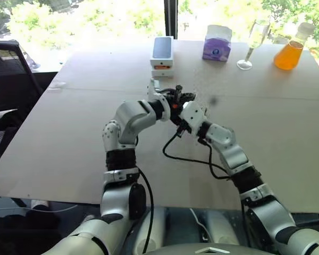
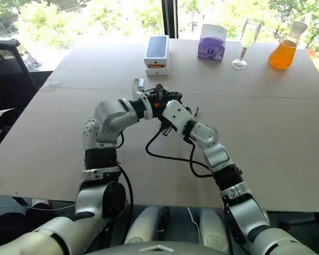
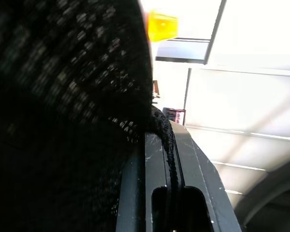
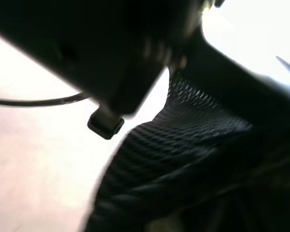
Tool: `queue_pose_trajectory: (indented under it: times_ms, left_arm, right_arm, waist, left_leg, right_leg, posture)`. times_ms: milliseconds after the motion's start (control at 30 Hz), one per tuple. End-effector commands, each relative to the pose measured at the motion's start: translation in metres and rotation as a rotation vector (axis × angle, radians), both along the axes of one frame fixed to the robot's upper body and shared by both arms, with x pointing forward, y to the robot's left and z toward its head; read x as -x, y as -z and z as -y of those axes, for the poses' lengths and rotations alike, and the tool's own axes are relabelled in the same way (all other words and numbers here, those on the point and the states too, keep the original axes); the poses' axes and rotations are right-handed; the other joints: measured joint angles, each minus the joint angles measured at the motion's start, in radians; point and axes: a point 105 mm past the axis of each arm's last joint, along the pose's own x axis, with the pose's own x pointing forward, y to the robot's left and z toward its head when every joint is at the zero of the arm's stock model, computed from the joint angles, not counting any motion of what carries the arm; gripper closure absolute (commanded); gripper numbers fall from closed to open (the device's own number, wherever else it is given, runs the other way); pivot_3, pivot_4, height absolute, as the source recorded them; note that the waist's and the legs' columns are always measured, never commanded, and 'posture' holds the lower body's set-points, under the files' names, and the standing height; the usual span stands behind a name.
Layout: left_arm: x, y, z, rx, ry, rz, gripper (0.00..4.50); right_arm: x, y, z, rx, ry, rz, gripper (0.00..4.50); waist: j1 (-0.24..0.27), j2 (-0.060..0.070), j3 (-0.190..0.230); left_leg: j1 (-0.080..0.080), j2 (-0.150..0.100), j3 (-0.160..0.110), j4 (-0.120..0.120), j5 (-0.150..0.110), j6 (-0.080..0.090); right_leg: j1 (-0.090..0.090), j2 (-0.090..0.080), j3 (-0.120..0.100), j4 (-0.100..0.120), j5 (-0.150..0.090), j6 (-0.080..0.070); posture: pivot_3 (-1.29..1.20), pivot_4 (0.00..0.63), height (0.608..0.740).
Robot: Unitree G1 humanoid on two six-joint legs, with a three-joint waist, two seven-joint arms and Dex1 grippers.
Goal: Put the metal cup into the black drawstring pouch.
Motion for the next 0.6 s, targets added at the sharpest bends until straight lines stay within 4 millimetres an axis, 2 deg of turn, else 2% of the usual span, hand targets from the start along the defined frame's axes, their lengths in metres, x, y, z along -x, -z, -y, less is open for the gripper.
queue_pose_trajectory:
  times_ms: [33, 67, 267, 400, 600]
  left_arm:
    - [0.011, -0.008, -0.001, -0.039, 0.023, 0.082, 4.50]
    - [0.013, -0.003, -0.005, -0.068, 0.025, 0.084, 4.50]
    - [0.016, 0.010, -0.017, -0.183, 0.032, 0.125, 4.50]
    - [0.016, 0.014, -0.024, -0.254, 0.039, 0.175, 4.50]
    - [0.011, 0.014, -0.030, -0.265, 0.025, 0.191, 4.50]
  right_arm:
    - [0.010, 0.004, -0.009, 0.064, -0.036, 0.034, 2.00]
    - [0.009, 0.005, -0.007, 0.070, -0.022, 0.027, 1.74]
    - [0.013, 0.004, 0.002, 0.124, -0.024, 0.019, 1.74]
    - [0.018, 0.005, 0.018, 0.183, -0.007, -0.006, 1.74]
    - [0.023, -0.004, 0.043, 0.168, 0.064, -0.064, 1.74]
  waist:
    - [0.001, 0.000, 0.000]
    - [0.001, 0.000, 0.000]
    - [0.001, 0.000, 0.000]
    - [0.002, 0.000, 0.000]
    - [0.003, 0.000, 0.000]
  left_leg:
    - [0.000, 0.000, 0.000, 0.000, 0.000, 0.000]
    - [0.000, 0.000, 0.000, 0.000, 0.000, 0.000]
    - [0.001, 0.000, 0.000, 0.000, 0.000, 0.000]
    - [0.001, 0.000, 0.000, 0.000, 0.000, 0.000]
    - [0.001, 0.000, -0.001, 0.000, 0.000, 0.000]
  right_leg:
    - [0.000, 0.000, 0.000, 0.000, 0.000, 0.000]
    - [0.000, 0.000, 0.000, 0.000, 0.000, 0.000]
    - [0.000, 0.001, 0.000, 0.001, 0.000, 0.000]
    - [0.000, 0.000, 0.000, 0.001, 0.000, 0.000]
    - [0.000, 0.000, -0.001, 0.000, 0.000, 0.000]
  posture:
    - [0.00, 0.150, 0.740]
    - [0.00, 0.150, 0.740]
    - [0.00, 0.150, 0.740]
    - [0.00, 0.150, 0.740]
    - [0.00, 0.150, 0.740]
